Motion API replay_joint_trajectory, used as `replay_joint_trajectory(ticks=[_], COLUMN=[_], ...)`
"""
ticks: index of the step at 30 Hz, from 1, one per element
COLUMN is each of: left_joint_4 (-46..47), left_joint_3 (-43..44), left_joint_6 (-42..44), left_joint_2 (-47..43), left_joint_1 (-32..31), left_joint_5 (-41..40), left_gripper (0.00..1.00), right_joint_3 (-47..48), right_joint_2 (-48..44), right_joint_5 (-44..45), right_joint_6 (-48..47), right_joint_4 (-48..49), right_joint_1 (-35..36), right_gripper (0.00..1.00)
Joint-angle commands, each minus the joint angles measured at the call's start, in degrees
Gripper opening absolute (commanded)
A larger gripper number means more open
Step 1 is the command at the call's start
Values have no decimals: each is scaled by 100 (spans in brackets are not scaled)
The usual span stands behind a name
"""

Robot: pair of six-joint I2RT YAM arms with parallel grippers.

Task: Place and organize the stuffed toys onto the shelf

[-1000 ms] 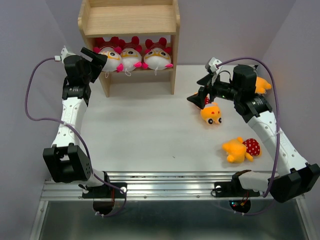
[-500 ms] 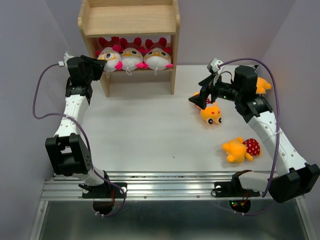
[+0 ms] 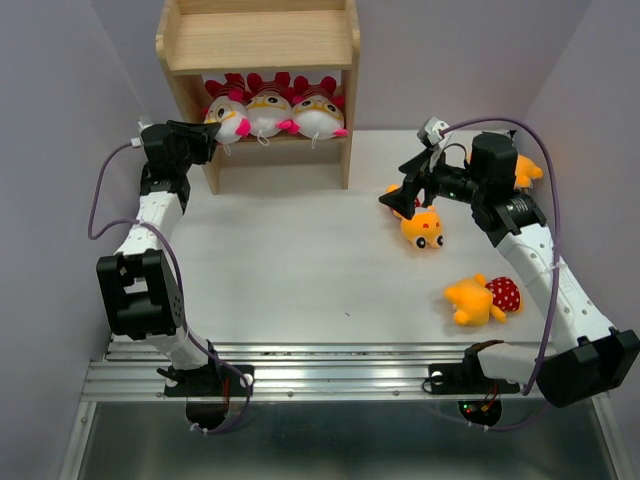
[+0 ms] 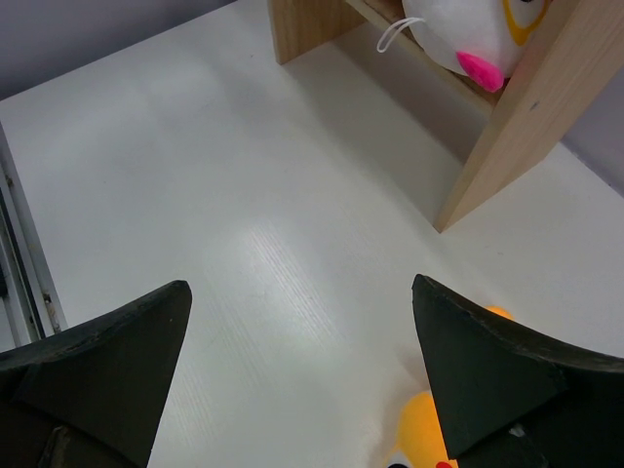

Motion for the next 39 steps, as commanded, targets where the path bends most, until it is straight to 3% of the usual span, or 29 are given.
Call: replay_joint_trajectory(ticks=[1,11,18,19,25,29,33,39], left_joint_4=[654,715,584,514,-91,-628,-1077,-1184], left_joint_3=[-71,-194,-265,-265,-282,-229,-422,-265], left_joint_6=[-410,-472,-103,-41,696,1949,3445,5973], left_joint_2=[-80,-343,-809,-853,-1300,-1722,-2425,-2489], left_joint_1=[-15,90,257,274,354,345,47,-1350], left_joint_5=[412,473,710,728,746,720,98,-1055], left_gripper=[49,87,93,98,99,98,95,92], right_joint_3=[-15,-15,2,2,20,-6,-103,-138], right_joint_2=[-221,-230,-195,-186,-151,-168,-204,-142], right_joint_5=[-172,-207,-348,-365,-471,-541,-734,-919], right_joint_6=[113,140,184,192,263,211,17,-133], right_joint_4=[263,272,290,298,360,360,360,351], right_joint_1=[-85,-137,-138,-138,-138,-138,-138,-138], right_gripper=[100,100,100,100,100,100,100,100])
